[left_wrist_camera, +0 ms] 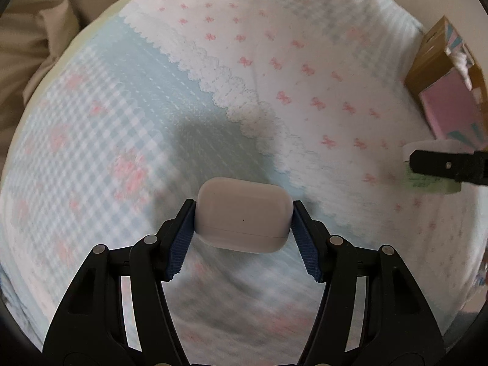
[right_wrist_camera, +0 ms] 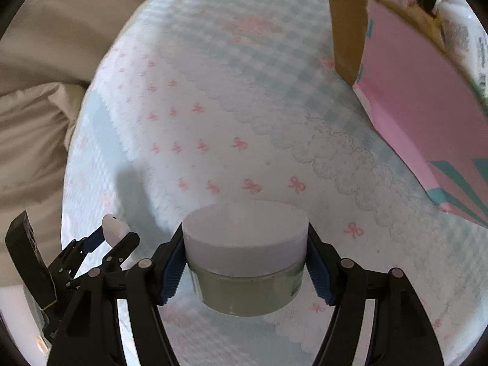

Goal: Organize rigid objects
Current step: 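Grasp the white earbud case with the left tool while the right tool grasps the green jar, then carry the earbud case and green jar into the cardboard box and release both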

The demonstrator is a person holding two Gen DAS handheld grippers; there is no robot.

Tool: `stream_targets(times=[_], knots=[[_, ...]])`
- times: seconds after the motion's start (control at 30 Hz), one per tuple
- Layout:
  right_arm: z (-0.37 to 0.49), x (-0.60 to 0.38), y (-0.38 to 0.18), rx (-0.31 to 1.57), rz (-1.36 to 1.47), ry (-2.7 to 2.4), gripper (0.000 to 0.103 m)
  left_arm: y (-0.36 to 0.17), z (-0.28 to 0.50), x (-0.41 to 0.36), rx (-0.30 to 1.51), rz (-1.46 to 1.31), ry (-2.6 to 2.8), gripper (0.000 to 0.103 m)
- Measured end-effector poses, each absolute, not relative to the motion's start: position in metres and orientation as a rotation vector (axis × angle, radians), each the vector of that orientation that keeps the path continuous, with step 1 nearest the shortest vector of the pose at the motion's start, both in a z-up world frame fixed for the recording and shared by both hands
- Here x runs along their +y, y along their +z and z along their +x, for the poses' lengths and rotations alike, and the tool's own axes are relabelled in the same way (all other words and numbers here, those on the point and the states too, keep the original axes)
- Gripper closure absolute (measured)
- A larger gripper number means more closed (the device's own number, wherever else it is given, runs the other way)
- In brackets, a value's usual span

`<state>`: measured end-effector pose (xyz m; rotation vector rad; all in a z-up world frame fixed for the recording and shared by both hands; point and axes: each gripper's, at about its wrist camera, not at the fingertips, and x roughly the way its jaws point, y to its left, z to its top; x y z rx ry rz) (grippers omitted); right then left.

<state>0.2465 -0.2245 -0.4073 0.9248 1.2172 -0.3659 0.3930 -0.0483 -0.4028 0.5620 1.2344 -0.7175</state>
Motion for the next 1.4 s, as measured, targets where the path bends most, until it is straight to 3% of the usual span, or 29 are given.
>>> stream_targets(times=[0.33, 0.73, 1.03, 1.4], knots=[[0.206, -0.211, -0.314, 1.121, 0.848, -0.288, 0.037, -0.303, 0.330, -0.036, 1.191, 0.463, -0.703, 0.044], [0.116, -0.269, -0.219, 1.081, 0.758, -0.283, 0.037, -0.204, 0.253, -0.095, 1.122, 0.372, -0.742, 0.044], [0.067, -0.384, -0.205, 1.095, 0.716, -0.326, 0.037, -0.192, 0.216, -0.175, 1.129, 0.333, -0.700, 0.044], [0.095, -0.510, -0.233, 1.164, 0.596, -0.280, 0.037, -0.252, 0.208, -0.292, 1.220, 0.299, -0.652, 0.044]])
